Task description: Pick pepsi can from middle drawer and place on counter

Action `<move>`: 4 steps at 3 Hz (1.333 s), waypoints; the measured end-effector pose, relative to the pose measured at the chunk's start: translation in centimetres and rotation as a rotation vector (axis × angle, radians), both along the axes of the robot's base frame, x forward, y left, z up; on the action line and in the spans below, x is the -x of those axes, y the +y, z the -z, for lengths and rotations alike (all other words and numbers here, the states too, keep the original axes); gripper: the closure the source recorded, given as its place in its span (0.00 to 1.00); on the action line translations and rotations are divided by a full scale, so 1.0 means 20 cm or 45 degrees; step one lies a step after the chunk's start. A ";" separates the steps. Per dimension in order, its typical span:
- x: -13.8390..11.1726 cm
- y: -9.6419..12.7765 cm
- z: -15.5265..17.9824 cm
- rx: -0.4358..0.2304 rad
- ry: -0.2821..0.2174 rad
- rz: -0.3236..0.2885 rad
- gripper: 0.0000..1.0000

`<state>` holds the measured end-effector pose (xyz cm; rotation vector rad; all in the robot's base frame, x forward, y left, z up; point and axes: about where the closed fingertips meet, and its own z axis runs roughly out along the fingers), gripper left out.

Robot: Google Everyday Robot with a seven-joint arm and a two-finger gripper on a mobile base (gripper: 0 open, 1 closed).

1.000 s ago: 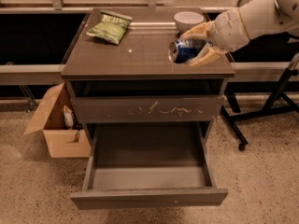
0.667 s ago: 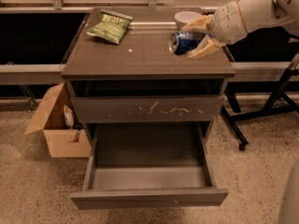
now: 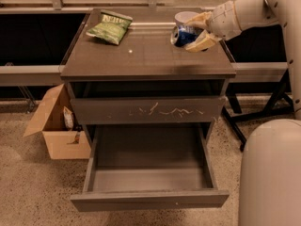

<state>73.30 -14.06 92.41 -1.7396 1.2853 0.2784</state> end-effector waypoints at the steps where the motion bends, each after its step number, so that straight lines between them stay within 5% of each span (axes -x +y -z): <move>1: -0.02 0.02 0.01 -0.009 -0.002 -0.002 1.00; 4: -0.23 0.41 0.09 0.016 0.042 -0.070 1.00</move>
Offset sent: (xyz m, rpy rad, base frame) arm 0.0640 0.0388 0.0027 -0.0005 0.0054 0.0529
